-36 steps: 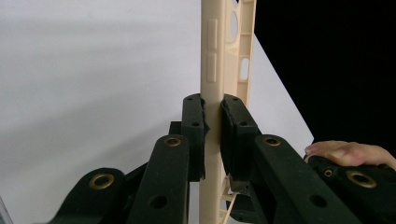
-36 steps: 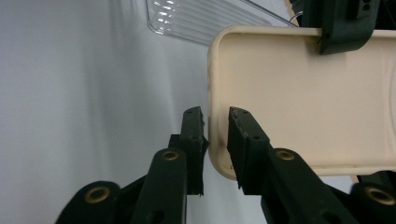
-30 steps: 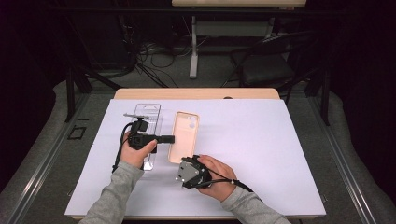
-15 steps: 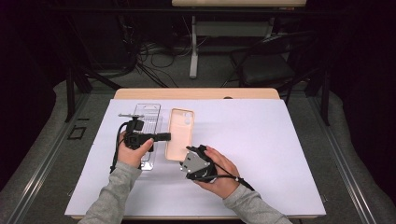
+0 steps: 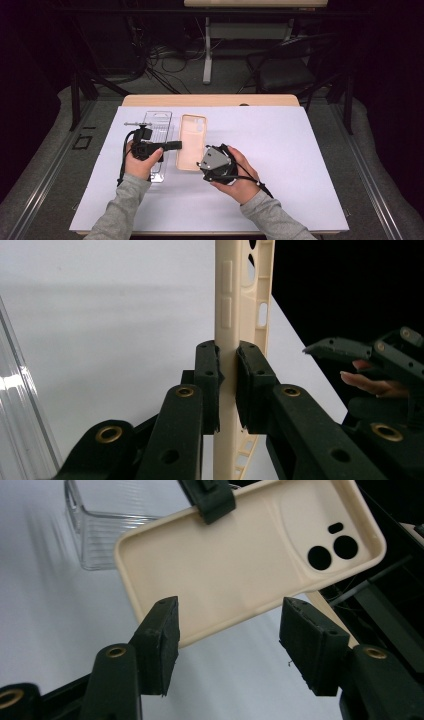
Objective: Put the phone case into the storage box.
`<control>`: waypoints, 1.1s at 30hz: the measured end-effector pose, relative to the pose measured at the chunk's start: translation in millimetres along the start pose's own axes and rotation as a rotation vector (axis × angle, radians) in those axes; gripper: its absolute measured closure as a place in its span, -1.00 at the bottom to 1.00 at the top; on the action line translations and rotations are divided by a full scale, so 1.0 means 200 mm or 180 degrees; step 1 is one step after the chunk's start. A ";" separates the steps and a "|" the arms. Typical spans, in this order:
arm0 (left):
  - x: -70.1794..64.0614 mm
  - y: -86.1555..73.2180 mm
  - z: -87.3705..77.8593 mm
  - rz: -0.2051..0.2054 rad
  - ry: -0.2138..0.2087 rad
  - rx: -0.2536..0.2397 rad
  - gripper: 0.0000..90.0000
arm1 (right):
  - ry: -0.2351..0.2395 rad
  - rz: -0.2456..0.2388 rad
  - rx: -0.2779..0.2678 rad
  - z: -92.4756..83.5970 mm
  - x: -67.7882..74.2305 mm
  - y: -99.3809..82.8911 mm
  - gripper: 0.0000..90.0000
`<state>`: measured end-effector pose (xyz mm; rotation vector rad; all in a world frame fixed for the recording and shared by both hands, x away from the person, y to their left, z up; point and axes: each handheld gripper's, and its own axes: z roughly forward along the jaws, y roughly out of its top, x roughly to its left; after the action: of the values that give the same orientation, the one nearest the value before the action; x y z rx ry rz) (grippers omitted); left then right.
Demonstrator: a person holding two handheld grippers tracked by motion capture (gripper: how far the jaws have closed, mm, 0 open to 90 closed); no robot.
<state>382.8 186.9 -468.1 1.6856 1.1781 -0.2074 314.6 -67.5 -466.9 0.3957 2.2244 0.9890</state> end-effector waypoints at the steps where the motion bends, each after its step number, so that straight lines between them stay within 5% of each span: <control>1: 0.00 0.00 0.00 -0.0002 -0.0008 -0.0009 0.81 | 0.0002 0.0015 0.0017 0.00 -0.02 0.00 -0.09; 9: 0.00 -0.01 -0.02 0.0033 -0.0019 -0.0073 0.81 | 0.0061 0.0308 0.0095 0.01 -0.11 0.03 -0.06; 18: 0.00 -0.02 -0.01 0.0049 -0.0007 -0.0101 0.81 | -0.0081 0.0509 0.0011 -0.02 -0.16 -0.02 -0.09; 26: 0.00 -0.02 -0.01 0.0062 -0.0009 -0.0105 0.81 | -0.0033 0.0942 0.0153 -0.03 -0.21 -0.09 -0.14; 29: -0.01 -0.02 -0.01 0.0079 -0.0019 -0.0123 0.81 | 0.0105 0.1251 0.0127 -0.03 -0.23 -0.12 -0.31; 33: -0.01 -0.03 -0.01 0.0084 -0.0026 -0.0141 0.81 | 0.0209 0.1446 0.0116 -0.03 -0.26 -0.14 -0.37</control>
<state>376.3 187.2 -468.6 1.6592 1.1461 -0.1706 347.8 -116.2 -461.2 0.9264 2.2617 1.2044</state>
